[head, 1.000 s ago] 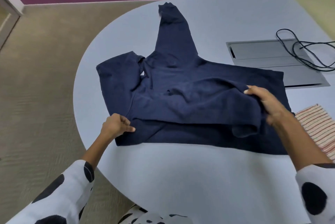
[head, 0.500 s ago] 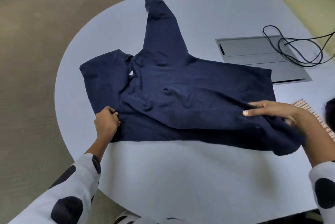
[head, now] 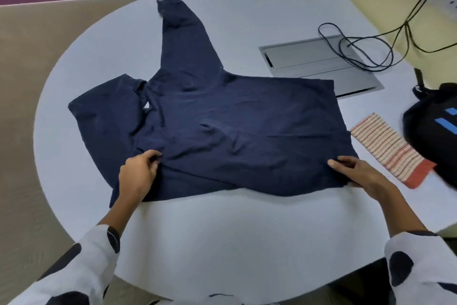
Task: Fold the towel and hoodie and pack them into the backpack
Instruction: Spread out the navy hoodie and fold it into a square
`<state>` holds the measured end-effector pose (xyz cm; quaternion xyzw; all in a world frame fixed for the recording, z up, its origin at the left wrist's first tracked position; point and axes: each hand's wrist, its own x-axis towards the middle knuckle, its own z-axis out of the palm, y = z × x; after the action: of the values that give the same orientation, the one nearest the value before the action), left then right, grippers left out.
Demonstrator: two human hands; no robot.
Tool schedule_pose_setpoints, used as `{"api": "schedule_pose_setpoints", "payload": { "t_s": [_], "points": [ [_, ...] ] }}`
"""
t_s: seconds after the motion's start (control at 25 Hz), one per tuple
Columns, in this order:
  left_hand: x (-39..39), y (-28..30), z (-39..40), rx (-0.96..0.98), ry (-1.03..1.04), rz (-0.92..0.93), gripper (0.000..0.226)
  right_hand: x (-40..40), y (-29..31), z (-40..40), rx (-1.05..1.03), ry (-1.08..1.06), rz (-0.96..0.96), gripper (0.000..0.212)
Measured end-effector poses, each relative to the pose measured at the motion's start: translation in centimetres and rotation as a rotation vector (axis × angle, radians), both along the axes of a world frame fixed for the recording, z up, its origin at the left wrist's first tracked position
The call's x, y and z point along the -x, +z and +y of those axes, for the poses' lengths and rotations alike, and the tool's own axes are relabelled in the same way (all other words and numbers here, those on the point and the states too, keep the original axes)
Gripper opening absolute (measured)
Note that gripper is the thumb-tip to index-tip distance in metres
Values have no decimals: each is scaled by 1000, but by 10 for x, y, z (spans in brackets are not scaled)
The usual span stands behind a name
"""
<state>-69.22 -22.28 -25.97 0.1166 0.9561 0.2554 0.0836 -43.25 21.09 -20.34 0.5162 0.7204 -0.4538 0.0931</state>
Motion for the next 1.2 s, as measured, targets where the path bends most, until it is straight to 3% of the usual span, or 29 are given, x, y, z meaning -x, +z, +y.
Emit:
{"api": "schedule_pose_setpoints", "payload": {
  "t_s": [0.08,0.12,0.24,0.36,0.48,0.6,0.8,0.92,1.04,1.2],
  "points": [
    [4,1,9,-432,317,-260,25,-13,-9,0,-8,139,-72,68],
    [6,4,14,-624,477,-381,26,-13,-12,0,-38,200,-82,58],
    [7,19,26,-920,727,-576,7,-8,-7,4,-16,142,8,23],
    [14,21,22,-859,529,-538,30,4,16,15,108,-163,249,21],
    [19,21,16,-705,422,-611,29,21,33,29,63,-310,380,35],
    [14,18,16,-670,439,-599,31,23,22,30,84,-283,232,43],
    [10,29,19,-847,489,-624,26,8,-16,10,96,-390,-22,54],
    [18,37,24,-923,539,-661,35,6,-15,9,124,-385,-30,44],
    [25,43,29,-918,657,-728,39,19,8,22,276,-535,355,58],
    [30,52,35,-874,778,-823,7,65,68,26,305,-512,746,50]
  ]
}}
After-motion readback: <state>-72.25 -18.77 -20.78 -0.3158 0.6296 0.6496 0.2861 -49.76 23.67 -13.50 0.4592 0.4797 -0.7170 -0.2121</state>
